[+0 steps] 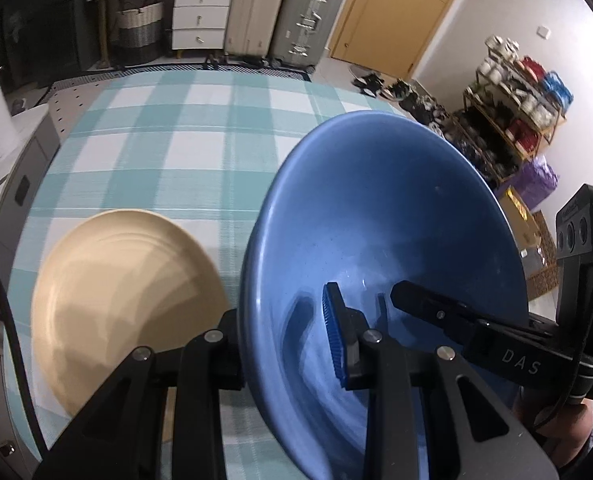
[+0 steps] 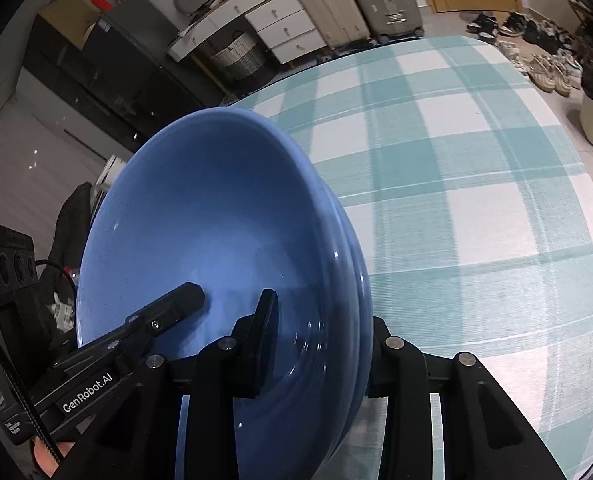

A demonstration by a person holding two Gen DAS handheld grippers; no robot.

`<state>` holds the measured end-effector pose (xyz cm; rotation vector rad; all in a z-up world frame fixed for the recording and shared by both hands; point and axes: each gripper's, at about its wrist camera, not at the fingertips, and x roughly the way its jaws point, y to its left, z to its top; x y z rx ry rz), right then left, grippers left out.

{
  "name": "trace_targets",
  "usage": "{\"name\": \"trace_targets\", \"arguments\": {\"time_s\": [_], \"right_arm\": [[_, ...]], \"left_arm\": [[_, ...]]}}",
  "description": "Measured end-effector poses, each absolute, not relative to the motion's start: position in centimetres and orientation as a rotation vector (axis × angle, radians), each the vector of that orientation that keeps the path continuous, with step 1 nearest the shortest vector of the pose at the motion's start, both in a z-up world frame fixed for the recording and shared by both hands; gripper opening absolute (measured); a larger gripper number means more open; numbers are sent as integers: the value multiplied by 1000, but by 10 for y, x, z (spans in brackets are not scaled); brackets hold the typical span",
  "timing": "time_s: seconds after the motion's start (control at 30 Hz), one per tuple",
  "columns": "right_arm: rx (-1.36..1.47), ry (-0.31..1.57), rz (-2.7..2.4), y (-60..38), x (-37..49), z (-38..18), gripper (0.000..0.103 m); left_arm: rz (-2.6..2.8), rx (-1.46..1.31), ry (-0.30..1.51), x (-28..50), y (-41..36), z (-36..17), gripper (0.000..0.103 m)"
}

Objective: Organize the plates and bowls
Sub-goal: 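Carry the nested bowl stack with both tools onto the cream plate stack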

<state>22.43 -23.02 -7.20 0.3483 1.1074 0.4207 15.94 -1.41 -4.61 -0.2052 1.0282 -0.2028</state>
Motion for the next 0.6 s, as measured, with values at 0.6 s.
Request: {"name": "trace_targets", "arguments": {"time_s": [0.6], "right_arm": [[246, 1147, 581, -118, 233, -68, 35]], "left_arm": [[-13, -323, 1009, 136, 87, -51, 28]]}}
